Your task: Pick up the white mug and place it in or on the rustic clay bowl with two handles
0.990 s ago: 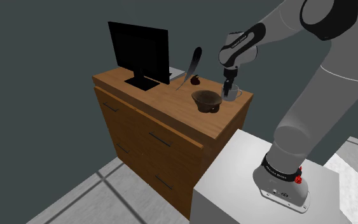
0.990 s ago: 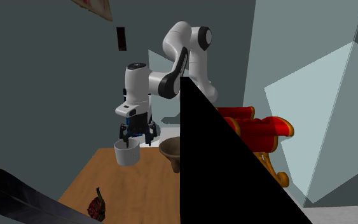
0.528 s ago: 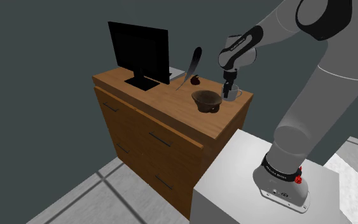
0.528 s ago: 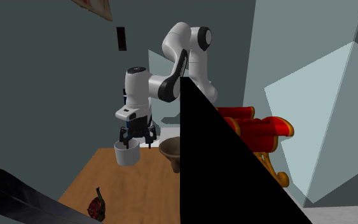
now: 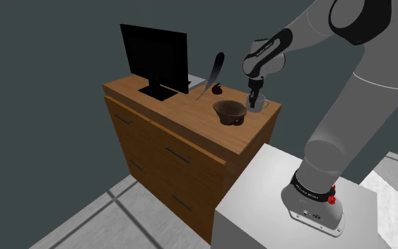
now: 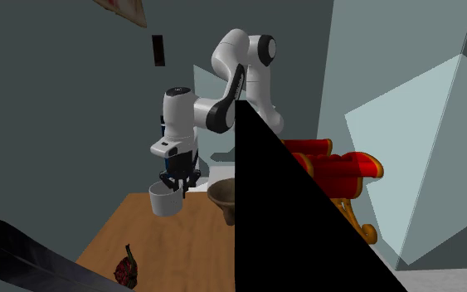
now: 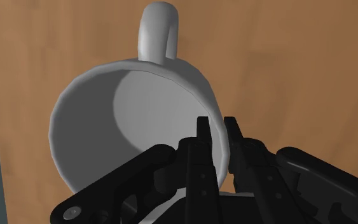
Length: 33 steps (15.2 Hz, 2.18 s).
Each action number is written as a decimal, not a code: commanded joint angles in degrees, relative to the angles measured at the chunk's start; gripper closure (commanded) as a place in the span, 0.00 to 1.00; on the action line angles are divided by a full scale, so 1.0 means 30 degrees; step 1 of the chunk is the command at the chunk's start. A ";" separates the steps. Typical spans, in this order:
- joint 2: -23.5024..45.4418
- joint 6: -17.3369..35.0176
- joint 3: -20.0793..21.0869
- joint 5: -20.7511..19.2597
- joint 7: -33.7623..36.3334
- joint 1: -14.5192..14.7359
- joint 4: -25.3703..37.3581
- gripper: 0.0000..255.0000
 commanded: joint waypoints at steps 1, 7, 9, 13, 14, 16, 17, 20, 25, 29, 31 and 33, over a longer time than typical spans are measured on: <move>0.0002 0.0001 0.0000 0.0000 0.0000 0.0000 -0.0001 1.00; -0.0541 -0.0817 0.0045 -0.0191 0.0107 0.0004 0.0304 1.00; -0.0880 -0.1364 0.0082 -0.0298 0.0165 0.0005 0.0527 1.00; -0.1501 -0.2452 0.0168 -0.0470 0.0253 0.0008 0.1023 1.00; -0.1644 -0.2723 0.0191 -0.0505 0.0270 0.0009 0.1157 1.00; -0.1916 -0.3263 0.0239 -0.0567 0.0298 0.0013 0.1437 1.00; -0.2045 -0.3532 0.0263 -0.0594 0.0310 0.0015 0.1583 1.00; -0.2403 -0.4337 0.0338 -0.0660 0.0334 0.0023 0.2044 1.00; -0.2903 -0.5664 0.0464 -0.0728 0.0346 0.0042 0.2890 1.00; -0.3219 -0.6714 0.0563 -0.0752 0.0332 0.0062 0.3636 1.00; -0.3349 -0.7235 0.0611 -0.0756 0.0318 0.0073 0.4032 1.00; -0.3461 -0.7755 0.0657 -0.0754 0.0300 0.0086 0.4444 1.00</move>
